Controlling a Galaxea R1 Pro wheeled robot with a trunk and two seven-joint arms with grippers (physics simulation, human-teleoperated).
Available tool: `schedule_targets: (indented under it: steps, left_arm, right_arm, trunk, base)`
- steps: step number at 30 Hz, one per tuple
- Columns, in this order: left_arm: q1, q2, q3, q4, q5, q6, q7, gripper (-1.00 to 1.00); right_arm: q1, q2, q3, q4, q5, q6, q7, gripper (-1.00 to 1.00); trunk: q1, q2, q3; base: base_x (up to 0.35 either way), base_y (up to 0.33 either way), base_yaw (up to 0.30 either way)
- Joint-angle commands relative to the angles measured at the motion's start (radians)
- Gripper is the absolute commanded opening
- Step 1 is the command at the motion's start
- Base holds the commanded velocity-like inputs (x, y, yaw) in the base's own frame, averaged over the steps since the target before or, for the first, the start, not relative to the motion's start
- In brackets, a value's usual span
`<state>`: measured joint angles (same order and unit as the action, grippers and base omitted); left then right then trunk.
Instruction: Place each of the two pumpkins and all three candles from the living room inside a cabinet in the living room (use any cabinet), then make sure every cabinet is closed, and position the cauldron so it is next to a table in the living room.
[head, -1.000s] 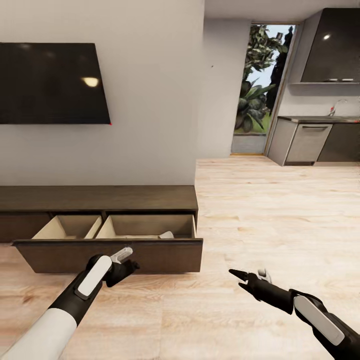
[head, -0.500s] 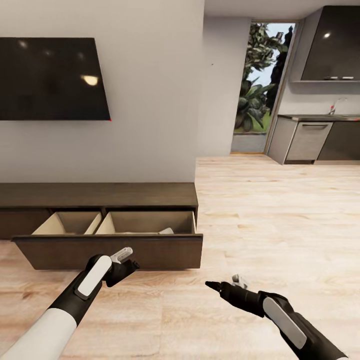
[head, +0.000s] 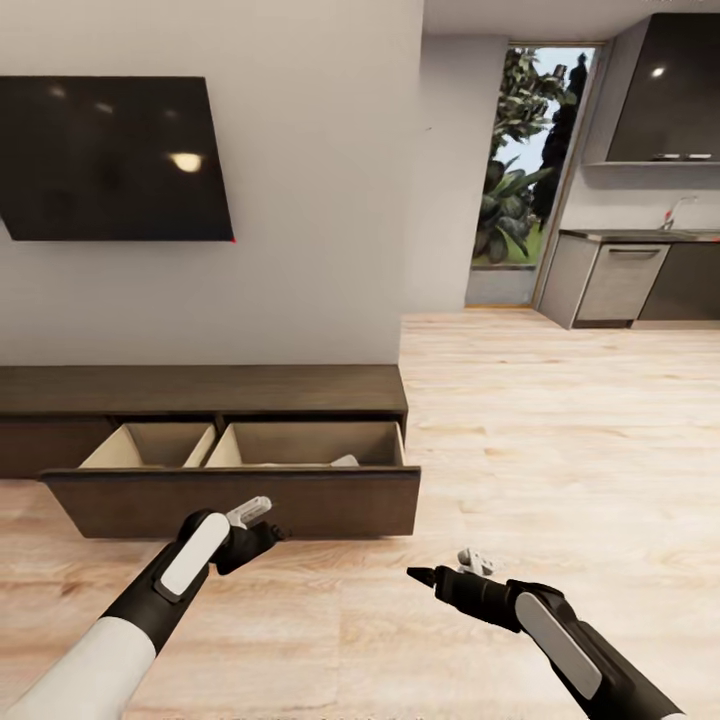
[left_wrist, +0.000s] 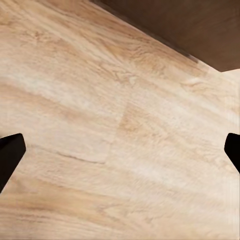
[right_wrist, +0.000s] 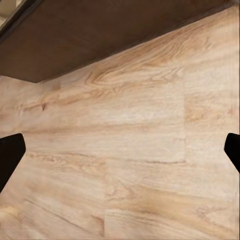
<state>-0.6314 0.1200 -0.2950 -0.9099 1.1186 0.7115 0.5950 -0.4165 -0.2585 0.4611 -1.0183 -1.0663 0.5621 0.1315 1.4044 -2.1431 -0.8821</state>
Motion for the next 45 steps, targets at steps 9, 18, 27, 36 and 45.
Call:
schedule_targets:
  steps: [9,18,27,36,45]
  left_arm:
    - [-0.001,0.005,-0.08,-0.002,-0.086,-0.001,0.012,1.0]
    - [-0.001,0.0,-0.084,-0.001,-0.179,-0.002,0.012,1.0]
    - [-0.001,0.0,-0.084,-0.002,-0.182,-0.002,0.011,1.0]
    - [-0.001,0.0,-0.1,-0.037,-0.183,-0.003,0.008,1.0]
    - [-0.001,0.0,-0.137,-0.049,-0.183,-0.014,0.004,1.0]
  right_arm:
    - [-0.001,0.01,0.059,-0.29,0.002,-0.01,-0.605,1.0]
    - [-0.001,0.27,0.17,-0.222,0.207,-0.018,-0.817,1.0]
    - [-0.001,0.337,0.17,-0.148,0.314,-0.057,-0.809,1.0]
    - [-0.001,0.336,0.168,-0.152,0.315,-0.069,-0.808,1.0]
    - [-0.001,0.329,0.164,-0.246,0.319,-0.089,-0.806,1.0]
  trunk:
    - [0.0,0.0,-0.001]
    - [0.0,0.0,-0.001]
    - [0.0,0.0,-0.001]
    - [0.0,0.0,-0.001]
    - [0.027,-0.049,-0.023]
  base:
    - [-0.026,0.261,0.0]
    - [0.0,0.247,0.0]
    - [0.0,0.249,0.0]
    - [0.0,0.02,0.0]
    - [0.0,0.0,0.0]
